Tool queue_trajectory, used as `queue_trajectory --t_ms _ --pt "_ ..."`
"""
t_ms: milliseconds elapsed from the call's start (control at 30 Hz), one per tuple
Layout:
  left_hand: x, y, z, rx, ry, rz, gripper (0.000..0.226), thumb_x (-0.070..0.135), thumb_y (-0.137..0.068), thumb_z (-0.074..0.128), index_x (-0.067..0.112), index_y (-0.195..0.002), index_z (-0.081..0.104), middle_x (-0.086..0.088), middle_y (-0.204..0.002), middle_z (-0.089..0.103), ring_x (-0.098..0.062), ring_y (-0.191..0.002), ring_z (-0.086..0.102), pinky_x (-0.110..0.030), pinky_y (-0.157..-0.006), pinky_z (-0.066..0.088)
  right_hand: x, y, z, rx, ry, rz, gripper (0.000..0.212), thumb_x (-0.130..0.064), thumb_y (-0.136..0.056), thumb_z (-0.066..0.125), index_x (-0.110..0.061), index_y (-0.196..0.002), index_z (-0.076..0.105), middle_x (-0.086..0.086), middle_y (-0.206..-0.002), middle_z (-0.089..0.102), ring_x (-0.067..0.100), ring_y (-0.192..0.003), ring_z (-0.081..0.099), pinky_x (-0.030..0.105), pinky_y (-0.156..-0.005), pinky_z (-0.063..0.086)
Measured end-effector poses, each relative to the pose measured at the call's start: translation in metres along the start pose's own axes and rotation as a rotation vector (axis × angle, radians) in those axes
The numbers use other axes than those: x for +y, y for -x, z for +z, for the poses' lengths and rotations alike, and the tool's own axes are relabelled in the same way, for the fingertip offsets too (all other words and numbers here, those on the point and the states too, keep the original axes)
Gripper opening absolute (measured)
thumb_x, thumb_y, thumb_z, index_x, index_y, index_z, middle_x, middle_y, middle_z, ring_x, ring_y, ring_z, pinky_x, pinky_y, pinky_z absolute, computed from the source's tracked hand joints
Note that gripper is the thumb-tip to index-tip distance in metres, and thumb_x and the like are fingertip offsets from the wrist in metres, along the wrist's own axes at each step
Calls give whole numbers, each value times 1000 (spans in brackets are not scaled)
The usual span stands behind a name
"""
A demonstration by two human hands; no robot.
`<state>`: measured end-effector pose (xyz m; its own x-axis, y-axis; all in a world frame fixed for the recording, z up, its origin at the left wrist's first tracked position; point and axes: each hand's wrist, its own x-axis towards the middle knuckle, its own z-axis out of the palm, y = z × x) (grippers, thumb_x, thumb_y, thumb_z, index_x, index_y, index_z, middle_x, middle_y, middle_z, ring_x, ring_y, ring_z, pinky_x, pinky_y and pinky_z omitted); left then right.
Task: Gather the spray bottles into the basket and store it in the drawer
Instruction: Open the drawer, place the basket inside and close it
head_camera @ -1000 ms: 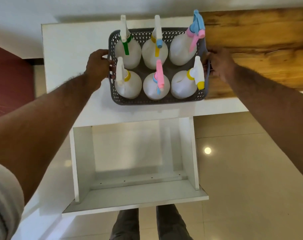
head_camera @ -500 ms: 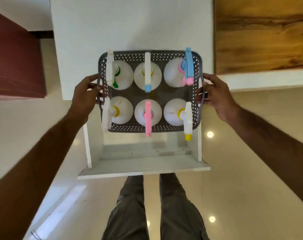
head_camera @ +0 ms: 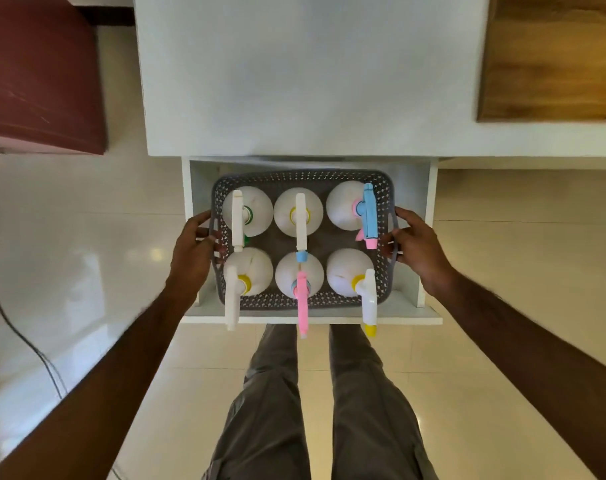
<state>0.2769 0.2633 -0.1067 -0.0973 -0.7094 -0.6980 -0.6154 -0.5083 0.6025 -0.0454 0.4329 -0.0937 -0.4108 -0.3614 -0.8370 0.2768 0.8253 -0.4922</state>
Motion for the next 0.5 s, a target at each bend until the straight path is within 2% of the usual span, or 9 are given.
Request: queue_trajectory --t_ms 67,200,333,400,500 --pt "-9 -12 9 -10 -5 -7 44 9 -100 48 21 -143 47 -12 -117 61 -30 -102 63 -41 -86 57 9 -14 8 3 -2 30 47 2 -101 42 -17 -143 48 23 -99 66 28 -88 63 37 -79 56" --pt "-28 -45 29 -50 -4 -19 47 7 -100 49 18 -146 44 -18 -120 60 -30 -104 63 -36 -82 57 25 -45 22 8 -2 87 51 4 -99 44 -18 -145 45 27 -118 65 31 -96 64 50 -94 53" --pt "-48 -77 52 -43 25 -38 48 4 -99 50 15 -145 45 -11 -109 60 -19 -92 62 -17 -65 53 41 -82 36 30 24 124 57 7 -96 47 -18 -147 42 19 -115 65 24 -86 66 46 -85 54" --pt "-60 -92 63 -39 49 -34 46 3 -100 47 13 -144 46 -5 -102 62 -11 -84 62 -13 -62 54 51 -101 42 37 29 142 61 10 -93 48 -19 -147 43 18 -119 66 28 -89 67 51 -88 54" --pt "-78 -111 76 -42 67 -42 42 7 -103 44 11 -144 45 -7 -106 64 -12 -84 63 -19 -66 55 65 -127 49 60 35 139 63 11 -91 48 -20 -145 45 22 -124 66 32 -95 66 53 -92 53"
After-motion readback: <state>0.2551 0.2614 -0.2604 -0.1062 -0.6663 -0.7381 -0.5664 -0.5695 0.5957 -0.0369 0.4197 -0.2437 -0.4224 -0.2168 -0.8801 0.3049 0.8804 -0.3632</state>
